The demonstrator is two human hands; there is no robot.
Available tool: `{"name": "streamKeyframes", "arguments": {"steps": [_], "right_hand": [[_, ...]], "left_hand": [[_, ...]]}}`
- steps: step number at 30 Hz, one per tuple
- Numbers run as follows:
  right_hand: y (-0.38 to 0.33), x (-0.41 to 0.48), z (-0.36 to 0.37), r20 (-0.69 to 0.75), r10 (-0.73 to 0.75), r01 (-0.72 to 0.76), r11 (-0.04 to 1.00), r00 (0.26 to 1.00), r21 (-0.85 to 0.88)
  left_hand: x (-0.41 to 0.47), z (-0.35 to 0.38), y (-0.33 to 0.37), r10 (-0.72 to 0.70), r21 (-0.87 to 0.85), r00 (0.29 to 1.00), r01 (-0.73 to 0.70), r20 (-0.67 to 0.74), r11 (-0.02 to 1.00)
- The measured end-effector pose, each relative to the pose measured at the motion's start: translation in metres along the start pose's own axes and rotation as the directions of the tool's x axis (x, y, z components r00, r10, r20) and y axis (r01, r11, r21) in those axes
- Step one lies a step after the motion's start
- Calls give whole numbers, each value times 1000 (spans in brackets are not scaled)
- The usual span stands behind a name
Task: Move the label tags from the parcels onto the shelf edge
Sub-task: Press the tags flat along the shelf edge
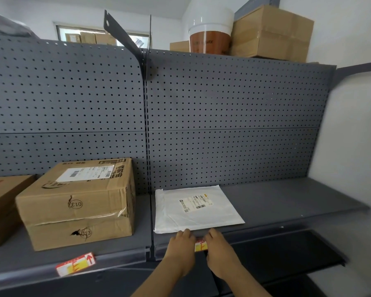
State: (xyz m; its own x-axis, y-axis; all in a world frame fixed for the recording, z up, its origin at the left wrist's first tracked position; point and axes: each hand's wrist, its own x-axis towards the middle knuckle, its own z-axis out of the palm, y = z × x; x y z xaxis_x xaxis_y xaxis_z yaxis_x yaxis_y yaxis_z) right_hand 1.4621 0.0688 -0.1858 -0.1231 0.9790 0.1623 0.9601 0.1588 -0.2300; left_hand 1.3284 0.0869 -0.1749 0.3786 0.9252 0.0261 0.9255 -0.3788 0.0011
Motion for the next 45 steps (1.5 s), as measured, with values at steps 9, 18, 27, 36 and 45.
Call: {"name": "streamKeyframes", "arguments": {"steps": [9,18,27,36,45], "right_hand": [[-39,-6,8,-110,-82,79,996,990,-34],[-177,-14,39,-100,-393,404,903,914,148],[-298,-19,75,-88,-327,339,920,941,199],[-310,-19,77,-41,-166,169,982,985,86],[-308,-13,87,-100,-184,191,979,978,66]], "left_hand": [[-32,5,-25,-66,-132,995,55,-81,990],[-125,-13,-150,-381,-202,904,343,-195,917],[-194,6,-232,-375,-178,927,367,-13,913],[-198,24,-261,-299,-222,950,273,-94,936],[-192,25,-267,-292,-248,945,250,-147,936]]}}
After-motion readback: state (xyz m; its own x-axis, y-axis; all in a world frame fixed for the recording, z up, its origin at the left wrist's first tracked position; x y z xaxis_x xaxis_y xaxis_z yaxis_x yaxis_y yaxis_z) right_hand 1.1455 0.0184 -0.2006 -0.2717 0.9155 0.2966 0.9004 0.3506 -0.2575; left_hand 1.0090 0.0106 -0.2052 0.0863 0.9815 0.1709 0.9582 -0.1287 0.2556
